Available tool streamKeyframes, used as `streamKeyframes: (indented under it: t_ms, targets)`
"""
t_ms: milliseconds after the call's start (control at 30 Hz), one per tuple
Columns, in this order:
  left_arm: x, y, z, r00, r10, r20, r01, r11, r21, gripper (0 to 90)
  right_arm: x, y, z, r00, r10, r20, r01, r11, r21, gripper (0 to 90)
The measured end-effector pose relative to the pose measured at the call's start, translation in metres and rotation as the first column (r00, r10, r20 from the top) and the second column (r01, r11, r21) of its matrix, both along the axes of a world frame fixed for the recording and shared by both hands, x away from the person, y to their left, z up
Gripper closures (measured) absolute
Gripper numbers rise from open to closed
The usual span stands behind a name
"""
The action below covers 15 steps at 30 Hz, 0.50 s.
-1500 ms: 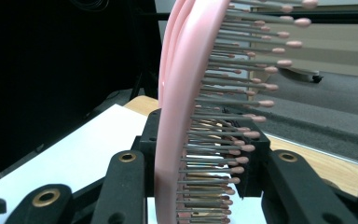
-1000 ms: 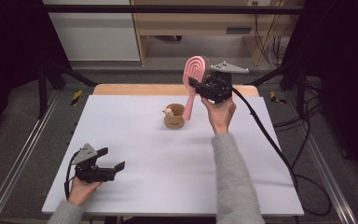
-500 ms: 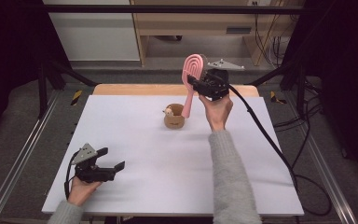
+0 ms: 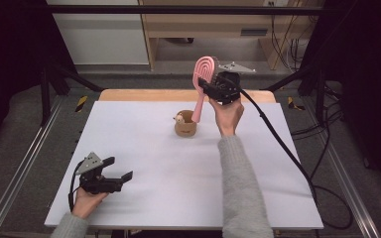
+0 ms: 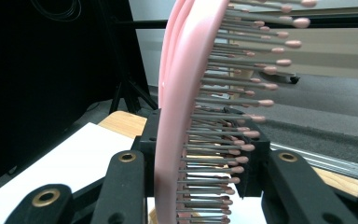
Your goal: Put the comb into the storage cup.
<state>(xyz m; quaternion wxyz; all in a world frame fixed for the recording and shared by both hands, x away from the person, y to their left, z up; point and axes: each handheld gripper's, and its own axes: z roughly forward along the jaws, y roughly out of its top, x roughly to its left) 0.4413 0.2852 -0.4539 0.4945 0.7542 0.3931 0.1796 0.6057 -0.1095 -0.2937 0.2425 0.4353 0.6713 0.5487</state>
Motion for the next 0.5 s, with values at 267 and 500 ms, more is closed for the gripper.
streamKeyframes:
  t_ms: [267, 500]
  targets:
    - [0.0002, 0.0003, -0.0002, 1.0, -0.001, -0.001, 0.001, 1.0, 0.0, 5.0, 0.0033, 0.0013, 0.0009, 0.9999, -0.014, 0.005, 0.014, 0.9999, -0.001, 63.0]
    - [0.0005, -0.0004, -0.0008, 1.0, -0.006, -0.006, 0.006, 1.0, 0.005, 4.9, 0.0073, 0.0022, -0.0004, 0.9997, -0.026, 0.004, 0.026, 0.9996, 0.009, 63.0]
